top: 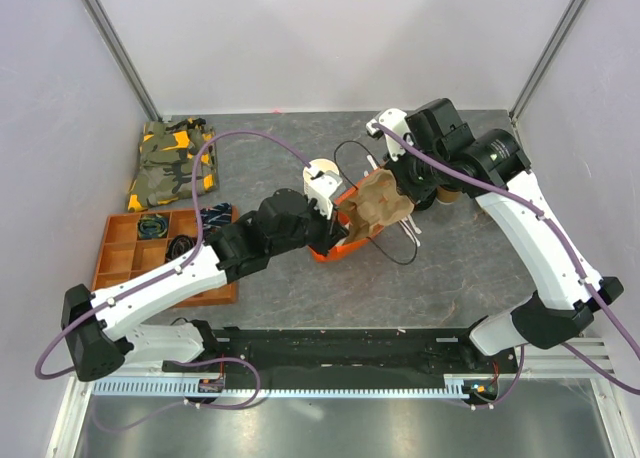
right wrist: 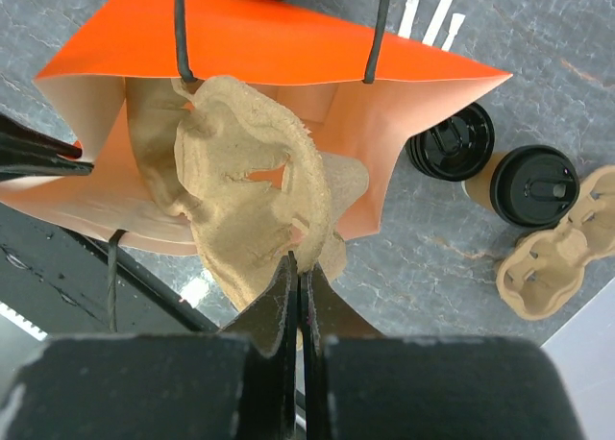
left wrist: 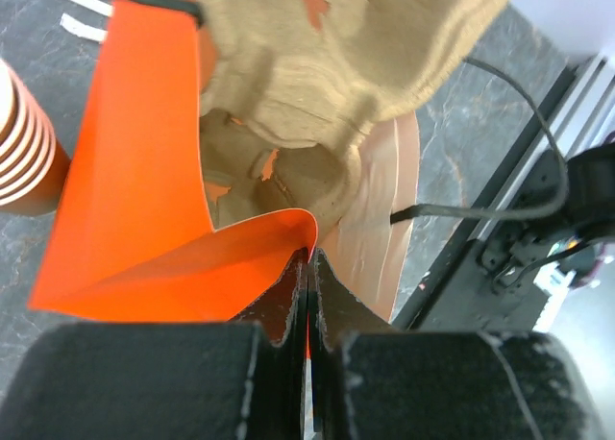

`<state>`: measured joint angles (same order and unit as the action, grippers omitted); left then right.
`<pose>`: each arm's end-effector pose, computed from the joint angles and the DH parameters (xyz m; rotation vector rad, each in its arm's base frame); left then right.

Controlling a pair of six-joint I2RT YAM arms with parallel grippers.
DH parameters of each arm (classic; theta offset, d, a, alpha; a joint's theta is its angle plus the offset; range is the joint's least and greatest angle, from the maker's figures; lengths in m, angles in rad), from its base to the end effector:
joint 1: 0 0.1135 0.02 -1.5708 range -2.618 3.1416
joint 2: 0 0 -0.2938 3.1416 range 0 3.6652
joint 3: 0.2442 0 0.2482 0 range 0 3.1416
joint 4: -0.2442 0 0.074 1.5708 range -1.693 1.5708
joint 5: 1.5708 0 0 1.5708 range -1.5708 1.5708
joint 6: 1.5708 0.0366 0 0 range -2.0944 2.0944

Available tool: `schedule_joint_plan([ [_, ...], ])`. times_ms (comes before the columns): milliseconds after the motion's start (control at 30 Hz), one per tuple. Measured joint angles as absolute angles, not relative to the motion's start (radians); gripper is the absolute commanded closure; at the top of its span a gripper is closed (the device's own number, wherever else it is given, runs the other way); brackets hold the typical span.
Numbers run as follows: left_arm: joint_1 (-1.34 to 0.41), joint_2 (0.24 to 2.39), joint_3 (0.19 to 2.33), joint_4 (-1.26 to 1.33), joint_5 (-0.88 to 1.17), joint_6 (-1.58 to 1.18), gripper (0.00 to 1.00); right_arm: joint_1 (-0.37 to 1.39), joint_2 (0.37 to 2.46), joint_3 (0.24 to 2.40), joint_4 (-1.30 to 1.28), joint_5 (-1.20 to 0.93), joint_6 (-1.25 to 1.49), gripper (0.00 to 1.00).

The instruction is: Pack the takeout coffee

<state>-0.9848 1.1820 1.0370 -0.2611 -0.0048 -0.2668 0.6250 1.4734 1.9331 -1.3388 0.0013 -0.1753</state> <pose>0.1424 -0.2142 0.3663 0.7235 1.9372 -0.7936 0.2037 0.1469 0.4814 -0.9577 2.2658 0.1961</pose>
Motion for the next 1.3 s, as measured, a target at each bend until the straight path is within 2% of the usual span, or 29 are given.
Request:
schedule_joint_plan([
  [67,-0.969,1.172,1.037,-0.266,0.006,-0.286,0.98,0.627,1.473,1.933,-1.332,-0.003,-0.176,1.0],
  [167,-0.962,1.144,1.033,-0.281,0.011,-0.308,0.9,0.635,1.473,1.923,-1.32,-0.011,-0.177,1.0],
  [200,-0.961,1.134,1.029,-0.286,0.009,-0.316,0.84,0.641,1.474,1.916,-1.317,-0.015,-0.178,1.0],
  [400,-0.96,1.078,1.016,-0.303,-0.021,-0.366,0.66,0.657,1.506,1.906,-1.304,-0.031,-0.182,1.0],
  [867,-0.856,1.014,1.037,-0.384,-0.14,-0.39,0.65,0.663,1.535,1.906,-1.286,-0.085,-0.219,1.0],
  [1300,-0.777,1.059,1.087,-0.395,-0.094,-0.332,0.62,0.665,1.566,1.906,-1.272,-0.094,-0.223,1.0],
])
